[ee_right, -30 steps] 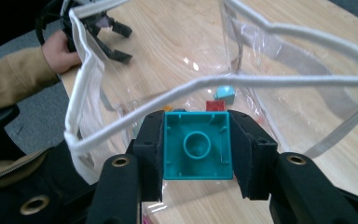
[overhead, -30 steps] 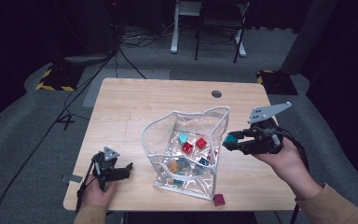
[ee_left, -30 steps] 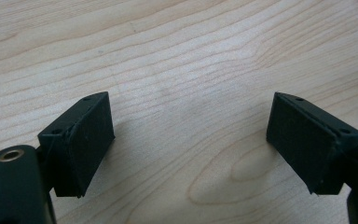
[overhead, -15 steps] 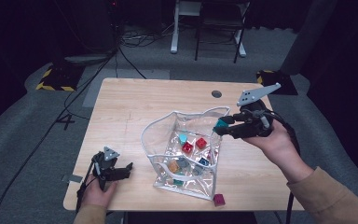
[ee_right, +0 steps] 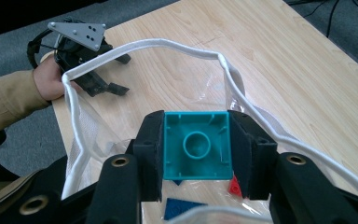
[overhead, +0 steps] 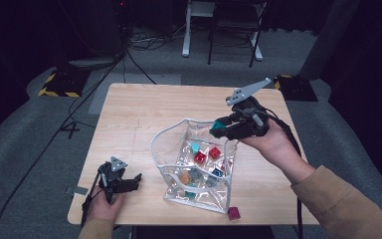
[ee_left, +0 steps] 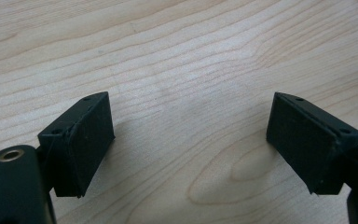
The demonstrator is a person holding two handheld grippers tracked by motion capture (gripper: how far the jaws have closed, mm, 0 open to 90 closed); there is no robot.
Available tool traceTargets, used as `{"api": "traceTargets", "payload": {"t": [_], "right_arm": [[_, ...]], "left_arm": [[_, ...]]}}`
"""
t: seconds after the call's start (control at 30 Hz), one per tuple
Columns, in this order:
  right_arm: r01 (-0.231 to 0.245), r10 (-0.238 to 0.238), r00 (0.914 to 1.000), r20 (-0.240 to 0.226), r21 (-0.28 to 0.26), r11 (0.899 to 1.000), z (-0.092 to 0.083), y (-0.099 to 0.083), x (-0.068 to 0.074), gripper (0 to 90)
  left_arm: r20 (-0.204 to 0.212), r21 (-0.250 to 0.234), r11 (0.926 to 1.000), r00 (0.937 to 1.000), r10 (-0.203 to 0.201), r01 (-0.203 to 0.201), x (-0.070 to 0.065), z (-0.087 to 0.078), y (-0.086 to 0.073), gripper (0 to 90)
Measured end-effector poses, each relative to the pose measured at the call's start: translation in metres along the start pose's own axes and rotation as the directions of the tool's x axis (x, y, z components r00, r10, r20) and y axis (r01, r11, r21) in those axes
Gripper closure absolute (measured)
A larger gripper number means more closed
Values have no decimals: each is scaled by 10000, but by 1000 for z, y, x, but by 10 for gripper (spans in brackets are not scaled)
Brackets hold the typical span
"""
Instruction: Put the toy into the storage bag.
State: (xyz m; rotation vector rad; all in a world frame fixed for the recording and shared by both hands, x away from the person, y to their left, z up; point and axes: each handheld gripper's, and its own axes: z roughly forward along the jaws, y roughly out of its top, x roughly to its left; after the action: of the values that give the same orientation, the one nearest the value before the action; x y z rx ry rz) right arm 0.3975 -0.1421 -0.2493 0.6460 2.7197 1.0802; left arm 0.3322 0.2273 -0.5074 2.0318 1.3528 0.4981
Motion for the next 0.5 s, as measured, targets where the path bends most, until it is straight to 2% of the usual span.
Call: {"api": "traceTargets", "payload": {"t": [0.3,0.5], "right_arm": [[121,-115,9999,-87,745,9971,36,15,-2,586],[146,-133,9999,-99,1457,9892,62,18,-2,586]], "left_arm": [[1,-1,10000,10000,0,0,0,0,0,152],[1,-1,10000,10000,1,-1,0,0,0,152]]}}
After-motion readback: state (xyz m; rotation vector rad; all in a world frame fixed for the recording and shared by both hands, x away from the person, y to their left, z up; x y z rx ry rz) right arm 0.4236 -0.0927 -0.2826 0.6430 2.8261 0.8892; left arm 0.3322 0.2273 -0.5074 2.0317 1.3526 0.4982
